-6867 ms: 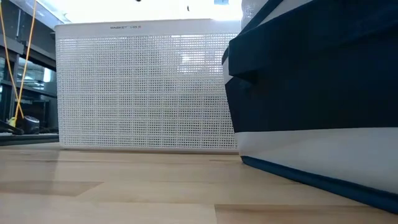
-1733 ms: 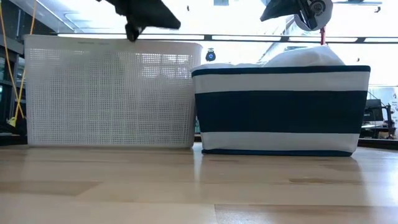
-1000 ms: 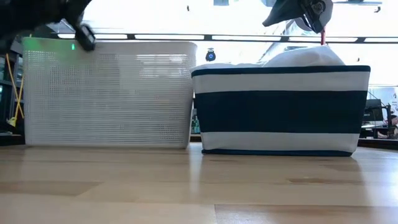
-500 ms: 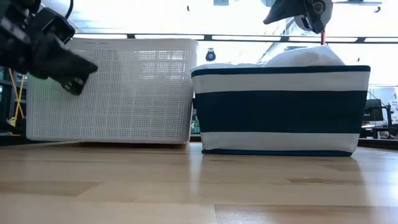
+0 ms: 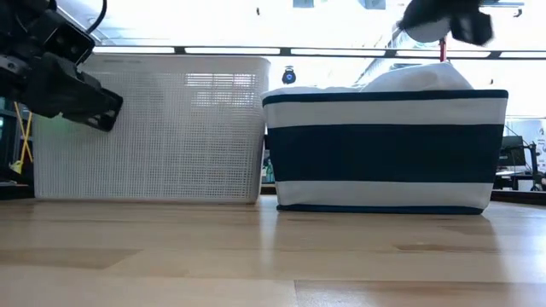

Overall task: Sort clothes
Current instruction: Return to Home Position

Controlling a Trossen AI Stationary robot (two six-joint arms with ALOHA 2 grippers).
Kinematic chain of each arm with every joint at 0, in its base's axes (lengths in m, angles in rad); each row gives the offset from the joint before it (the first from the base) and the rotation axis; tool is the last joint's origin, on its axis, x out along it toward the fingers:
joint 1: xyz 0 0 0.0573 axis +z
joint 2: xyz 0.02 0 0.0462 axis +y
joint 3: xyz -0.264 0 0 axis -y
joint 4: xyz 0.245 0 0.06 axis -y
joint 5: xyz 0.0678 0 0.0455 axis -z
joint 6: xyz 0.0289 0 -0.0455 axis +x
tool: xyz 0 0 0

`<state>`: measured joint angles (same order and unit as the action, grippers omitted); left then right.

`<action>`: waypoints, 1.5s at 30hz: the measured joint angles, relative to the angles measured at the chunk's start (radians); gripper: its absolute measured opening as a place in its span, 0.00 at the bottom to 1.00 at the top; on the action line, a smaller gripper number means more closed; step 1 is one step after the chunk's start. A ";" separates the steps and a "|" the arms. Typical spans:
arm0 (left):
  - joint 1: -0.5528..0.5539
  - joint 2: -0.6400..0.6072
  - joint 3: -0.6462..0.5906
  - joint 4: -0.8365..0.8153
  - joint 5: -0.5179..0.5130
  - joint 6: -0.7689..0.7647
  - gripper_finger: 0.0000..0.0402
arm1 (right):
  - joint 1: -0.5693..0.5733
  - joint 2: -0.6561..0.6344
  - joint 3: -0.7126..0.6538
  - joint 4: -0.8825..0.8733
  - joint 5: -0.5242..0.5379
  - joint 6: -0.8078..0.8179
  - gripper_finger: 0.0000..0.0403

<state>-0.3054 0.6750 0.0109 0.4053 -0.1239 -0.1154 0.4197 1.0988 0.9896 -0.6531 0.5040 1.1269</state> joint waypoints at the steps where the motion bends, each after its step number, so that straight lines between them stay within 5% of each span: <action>1: 0.000 0.000 0.000 0.000 0.020 -0.019 0.00 | 0.029 -0.001 -0.029 0.009 0.004 0.041 0.00; 5: 0.000 0.000 0.000 0.002 0.050 -0.062 0.00 | 0.118 -0.039 -0.194 0.144 0.066 0.171 0.00; 9: 0.000 0.000 0.000 0.002 0.055 -0.063 0.00 | 0.058 -0.147 -0.416 0.528 0.103 0.037 0.00; 14: 0.000 0.000 0.000 0.002 0.058 -0.064 0.00 | -0.169 -0.299 -0.694 1.020 -0.174 -0.248 0.00; 18: 0.000 0.000 0.001 0.002 0.061 -0.065 0.00 | -0.309 -0.416 -0.841 1.171 -0.384 -0.366 0.00; 23: 0.000 0.000 0.001 0.002 0.063 -0.065 0.00 | -0.358 -0.536 -0.968 1.300 -0.505 -0.437 0.00; 33: 0.000 0.000 0.001 0.002 0.064 -0.066 0.00 | -0.356 -0.615 -0.980 1.091 -0.503 -0.774 0.00; 45: -0.001 0.000 0.001 0.002 0.064 -0.066 0.00 | -0.353 -0.673 -0.980 0.892 -0.495 -0.770 0.00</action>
<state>-0.3061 0.6750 0.0120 0.4076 -0.0597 -0.1810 0.0669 0.4255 0.0097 0.2391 0.0091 0.3574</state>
